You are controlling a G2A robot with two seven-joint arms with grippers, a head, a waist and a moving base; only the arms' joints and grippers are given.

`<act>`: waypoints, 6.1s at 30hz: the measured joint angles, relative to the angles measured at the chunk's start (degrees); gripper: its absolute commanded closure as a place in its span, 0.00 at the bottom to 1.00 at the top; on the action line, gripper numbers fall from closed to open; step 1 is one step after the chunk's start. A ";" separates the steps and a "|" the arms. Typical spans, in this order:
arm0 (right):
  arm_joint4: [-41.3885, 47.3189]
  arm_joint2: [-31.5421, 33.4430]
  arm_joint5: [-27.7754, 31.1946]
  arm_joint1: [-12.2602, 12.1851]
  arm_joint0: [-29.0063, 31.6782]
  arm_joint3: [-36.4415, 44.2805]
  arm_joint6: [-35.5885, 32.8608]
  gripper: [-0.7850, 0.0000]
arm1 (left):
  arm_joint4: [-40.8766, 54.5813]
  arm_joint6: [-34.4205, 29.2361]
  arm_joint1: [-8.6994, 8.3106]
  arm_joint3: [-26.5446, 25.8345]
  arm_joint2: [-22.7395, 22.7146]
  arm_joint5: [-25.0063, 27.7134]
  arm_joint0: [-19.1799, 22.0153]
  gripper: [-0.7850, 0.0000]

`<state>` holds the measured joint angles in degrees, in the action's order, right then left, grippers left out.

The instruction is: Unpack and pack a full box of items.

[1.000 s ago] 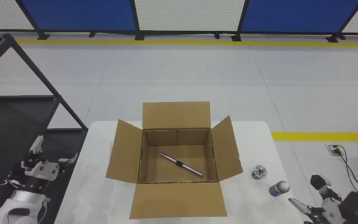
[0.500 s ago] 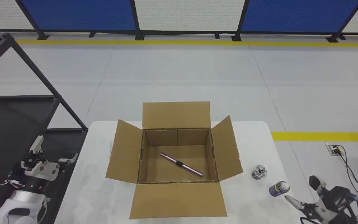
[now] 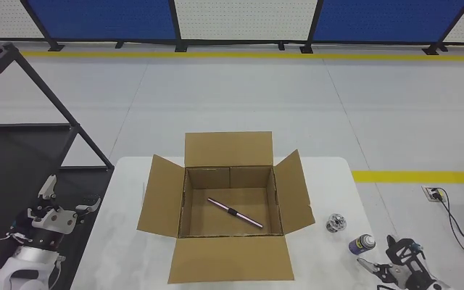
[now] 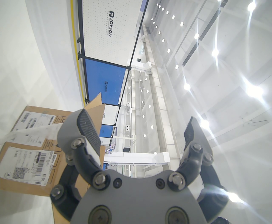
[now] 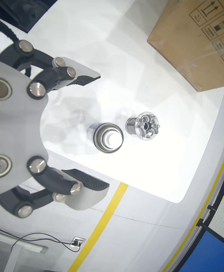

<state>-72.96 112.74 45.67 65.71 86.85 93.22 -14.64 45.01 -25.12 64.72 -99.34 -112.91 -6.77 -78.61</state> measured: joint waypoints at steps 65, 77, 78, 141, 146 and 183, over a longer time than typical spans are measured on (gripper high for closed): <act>4.70 -0.37 -3.22 -3.22 2.69 15.44 5.51 1.00 | 0.00 0.00 0.00 0.00 0.00 0.00 0.00 0.00; 10.57 -5.91 -3.90 -3.62 -1.68 27.63 3.57 1.00 | 0.00 0.00 0.00 0.00 0.00 0.00 0.00 0.00; 10.73 -7.12 -4.26 -3.69 -2.68 28.60 2.28 1.00 | 0.00 0.00 0.00 0.00 0.00 0.00 0.00 0.00; 10.00 -62.50 -31.07 4.13 -45.07 2.00 -11.47 1.00 | 0.00 0.00 0.00 0.00 0.00 0.00 0.00 0.00; 10.20 -62.48 -30.99 4.16 -45.11 1.99 -11.51 1.00 | 0.00 0.00 0.00 0.00 0.00 0.00 0.00 0.00; 16.23 -77.17 -47.85 15.98 -62.79 -29.26 -19.12 1.00 | 0.00 0.00 0.00 0.00 0.00 0.00 0.00 0.00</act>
<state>-56.73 35.57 -2.18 81.68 24.06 63.96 -33.76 45.01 -25.12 64.72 -99.34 -112.91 -6.77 -78.61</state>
